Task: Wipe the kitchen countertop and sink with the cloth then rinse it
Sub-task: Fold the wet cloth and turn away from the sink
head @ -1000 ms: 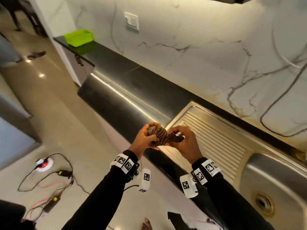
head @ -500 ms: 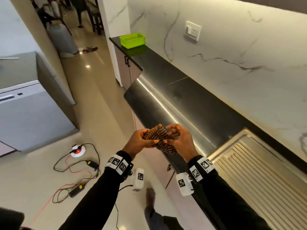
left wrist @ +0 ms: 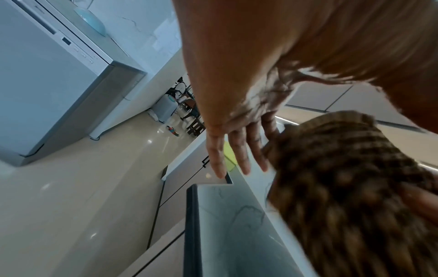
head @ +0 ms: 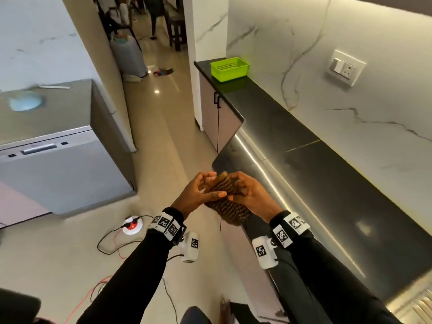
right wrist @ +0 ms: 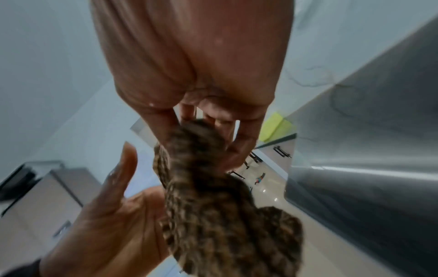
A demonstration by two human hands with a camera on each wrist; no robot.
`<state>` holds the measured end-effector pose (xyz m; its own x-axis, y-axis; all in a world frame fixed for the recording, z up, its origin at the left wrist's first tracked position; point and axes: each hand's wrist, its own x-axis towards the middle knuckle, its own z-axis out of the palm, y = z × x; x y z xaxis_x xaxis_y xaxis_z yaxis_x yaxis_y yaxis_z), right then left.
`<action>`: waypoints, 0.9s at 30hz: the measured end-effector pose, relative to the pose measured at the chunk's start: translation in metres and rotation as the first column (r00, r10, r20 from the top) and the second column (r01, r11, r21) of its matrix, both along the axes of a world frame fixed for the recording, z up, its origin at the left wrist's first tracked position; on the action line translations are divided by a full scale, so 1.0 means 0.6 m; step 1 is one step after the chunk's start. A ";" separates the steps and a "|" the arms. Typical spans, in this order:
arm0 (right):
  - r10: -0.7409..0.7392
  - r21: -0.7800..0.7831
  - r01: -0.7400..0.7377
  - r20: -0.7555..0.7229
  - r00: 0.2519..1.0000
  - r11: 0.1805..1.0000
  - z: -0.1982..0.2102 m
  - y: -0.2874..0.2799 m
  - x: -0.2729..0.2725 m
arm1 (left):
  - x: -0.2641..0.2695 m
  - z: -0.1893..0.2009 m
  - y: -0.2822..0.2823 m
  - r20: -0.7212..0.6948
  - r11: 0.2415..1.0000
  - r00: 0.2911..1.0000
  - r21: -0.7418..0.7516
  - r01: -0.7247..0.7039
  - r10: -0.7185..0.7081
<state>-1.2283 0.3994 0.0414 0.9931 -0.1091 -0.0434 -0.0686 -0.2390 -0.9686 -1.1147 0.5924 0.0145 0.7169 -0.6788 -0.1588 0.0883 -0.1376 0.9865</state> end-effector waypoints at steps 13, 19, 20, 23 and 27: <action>-0.156 -0.315 0.098 -0.163 0.974 0.944 -0.001 -0.067 0.395 | 0.401 -0.008 -0.074 0.445 0.970 0.875 0.052 -0.237 0.190; -0.043 -0.204 0.020 -0.110 0.993 0.979 0.068 -0.051 0.589 | 0.633 0.028 -0.091 0.557 0.969 0.808 0.023 -0.244 0.191; -0.062 -0.224 0.041 -0.090 0.994 0.974 0.072 -0.053 0.625 | 0.669 0.034 -0.093 0.569 0.970 0.801 0.023 -0.241 0.186; -0.116 -0.410 0.081 -0.063 0.991 0.909 0.074 -0.052 0.707 | 0.747 0.029 -0.096 0.622 0.950 0.745 0.009 -0.312 0.239; -0.064 -0.323 0.028 -0.101 0.993 0.946 0.078 -0.067 0.821 | 0.861 0.029 -0.111 0.671 0.944 0.703 0.018 -0.331 0.234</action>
